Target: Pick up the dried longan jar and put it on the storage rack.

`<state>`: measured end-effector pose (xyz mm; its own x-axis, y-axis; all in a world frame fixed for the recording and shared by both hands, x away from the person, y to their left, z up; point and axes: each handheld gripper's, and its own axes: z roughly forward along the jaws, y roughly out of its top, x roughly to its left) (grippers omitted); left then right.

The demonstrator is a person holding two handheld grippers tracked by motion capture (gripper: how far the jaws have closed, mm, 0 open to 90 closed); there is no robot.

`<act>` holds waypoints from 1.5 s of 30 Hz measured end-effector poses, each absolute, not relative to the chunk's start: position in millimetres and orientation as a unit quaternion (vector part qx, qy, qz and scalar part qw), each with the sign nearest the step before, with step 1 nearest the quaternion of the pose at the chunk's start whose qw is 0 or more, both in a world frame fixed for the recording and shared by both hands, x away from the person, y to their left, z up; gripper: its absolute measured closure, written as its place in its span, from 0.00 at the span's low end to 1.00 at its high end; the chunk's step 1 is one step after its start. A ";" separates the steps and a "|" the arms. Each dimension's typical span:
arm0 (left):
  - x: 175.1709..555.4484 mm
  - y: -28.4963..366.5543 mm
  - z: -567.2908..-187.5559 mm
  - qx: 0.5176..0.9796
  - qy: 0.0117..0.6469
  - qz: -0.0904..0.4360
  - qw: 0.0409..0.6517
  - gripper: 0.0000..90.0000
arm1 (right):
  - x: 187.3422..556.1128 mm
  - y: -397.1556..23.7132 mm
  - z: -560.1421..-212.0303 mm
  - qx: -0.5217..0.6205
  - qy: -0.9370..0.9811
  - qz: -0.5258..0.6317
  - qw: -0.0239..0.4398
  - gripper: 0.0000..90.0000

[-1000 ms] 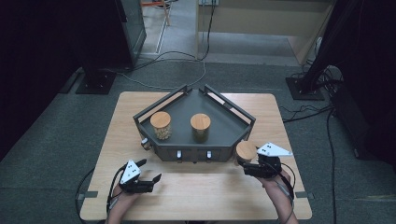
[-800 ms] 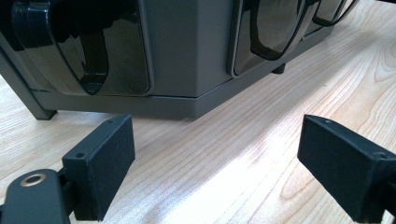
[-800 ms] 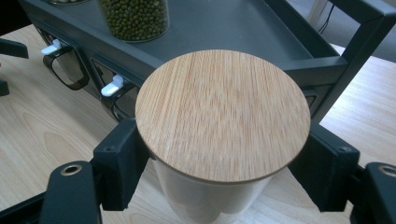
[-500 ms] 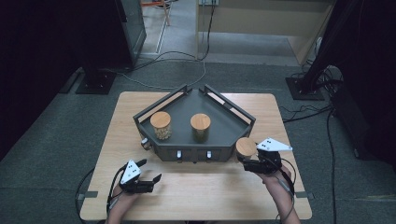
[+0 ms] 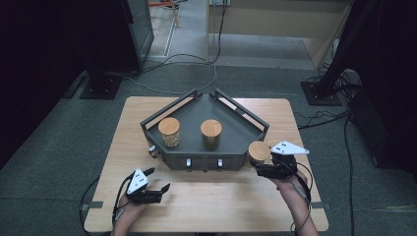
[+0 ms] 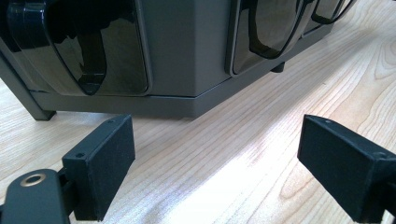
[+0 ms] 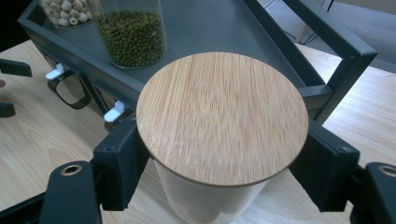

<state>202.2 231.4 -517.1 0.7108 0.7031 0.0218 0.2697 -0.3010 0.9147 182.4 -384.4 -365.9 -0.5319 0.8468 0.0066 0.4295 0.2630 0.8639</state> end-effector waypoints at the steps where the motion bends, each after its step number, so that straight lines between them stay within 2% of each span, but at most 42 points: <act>1: 202.2 231.4 -517.1 0.777 0.313 0.216 0.501 0.12 | 182.4 -384.2 -365.1 0.421 0.758 0.437 0.238 0.28; 45: 202.4 232.1 -517.1 0.776 0.315 0.215 0.503 0.12 | 191.3 -376.2 -330.0 0.410 0.760 0.438 0.249 0.28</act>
<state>202.4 232.1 -517.1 0.7096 0.7044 0.0171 0.2725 -0.2968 0.9152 191.3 -376.2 -330.0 -0.5403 0.8412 -0.0198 0.4049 0.2806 0.8703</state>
